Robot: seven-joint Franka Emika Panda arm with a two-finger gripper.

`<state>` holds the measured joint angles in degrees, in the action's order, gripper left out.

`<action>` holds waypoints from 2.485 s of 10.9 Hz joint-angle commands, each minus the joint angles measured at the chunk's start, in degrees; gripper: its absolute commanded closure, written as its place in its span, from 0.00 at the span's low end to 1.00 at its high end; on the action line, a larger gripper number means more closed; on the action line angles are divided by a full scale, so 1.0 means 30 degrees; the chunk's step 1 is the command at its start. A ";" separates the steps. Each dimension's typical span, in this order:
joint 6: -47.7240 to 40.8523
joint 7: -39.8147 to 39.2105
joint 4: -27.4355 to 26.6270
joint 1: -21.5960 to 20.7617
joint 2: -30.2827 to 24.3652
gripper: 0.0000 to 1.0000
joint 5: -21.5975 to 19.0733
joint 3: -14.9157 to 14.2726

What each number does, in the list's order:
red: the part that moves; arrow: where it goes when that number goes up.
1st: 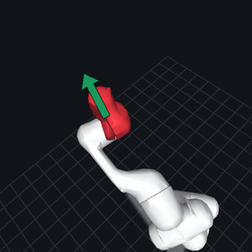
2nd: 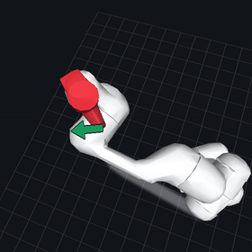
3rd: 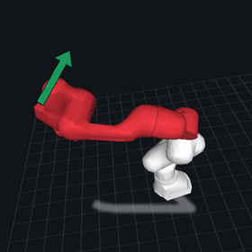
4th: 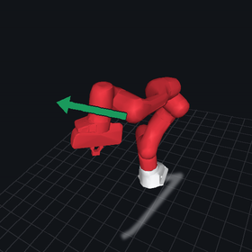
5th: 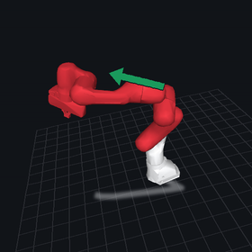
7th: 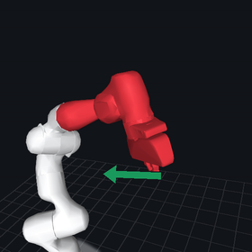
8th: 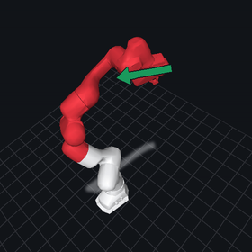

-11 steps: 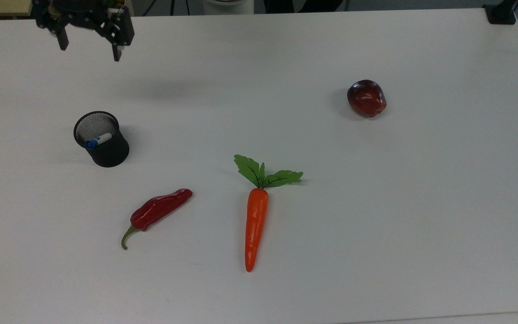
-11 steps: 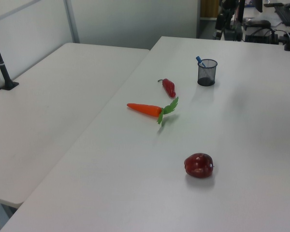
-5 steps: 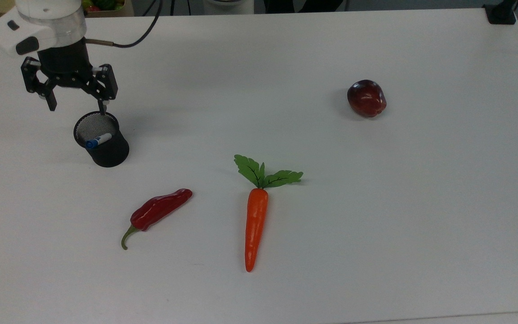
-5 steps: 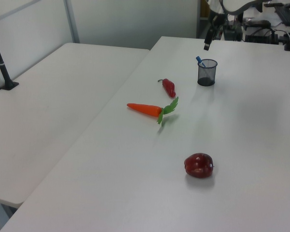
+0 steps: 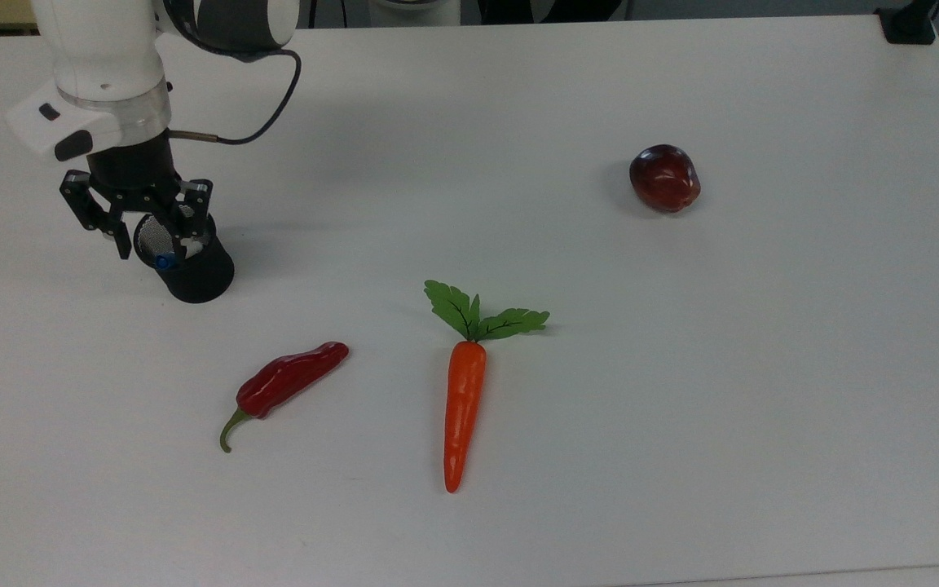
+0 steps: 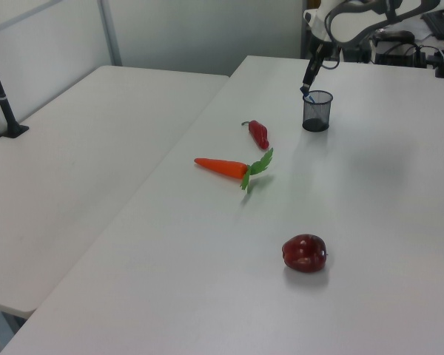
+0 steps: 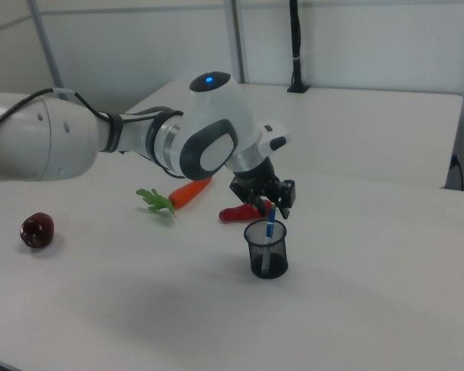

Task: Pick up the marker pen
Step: 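Lower the gripper onto the marker and close on it, then lift the marker up out of the pen cup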

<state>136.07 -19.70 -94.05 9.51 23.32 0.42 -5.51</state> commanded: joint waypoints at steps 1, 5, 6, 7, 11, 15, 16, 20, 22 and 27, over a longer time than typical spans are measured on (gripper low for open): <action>0.0670 -0.0407 -0.0087 -0.0034 0.0224 0.62 -0.0461 0.0138; 0.0670 -0.0319 -0.0087 -0.0122 0.0195 0.72 -0.0549 0.0168; 0.0641 -0.0290 -0.0087 -0.0151 0.0166 0.75 -0.0636 0.0168; 0.0640 -0.0202 -0.0087 -0.0180 0.0166 0.78 -0.0810 0.0168; 0.0552 -0.0114 -0.0087 -0.0181 -0.0010 0.84 -0.0958 0.0168; 0.0377 0.0177 -0.0087 -0.0093 -0.0593 0.84 -0.1369 0.0168; 0.0261 0.0266 -0.0087 -0.0006 -0.0944 0.84 -0.1369 0.0168; -0.0473 0.0267 -0.0058 0.0550 -0.2672 0.84 -0.1398 -0.0037; -0.0473 0.0297 -0.0029 0.0611 -0.3317 0.84 -0.1427 -0.0066; -0.2927 0.2192 0.0470 0.0231 -0.4226 0.84 -0.1779 0.0225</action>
<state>131.25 -17.32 -92.37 11.38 12.79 -3.93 -5.10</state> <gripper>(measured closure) 0.824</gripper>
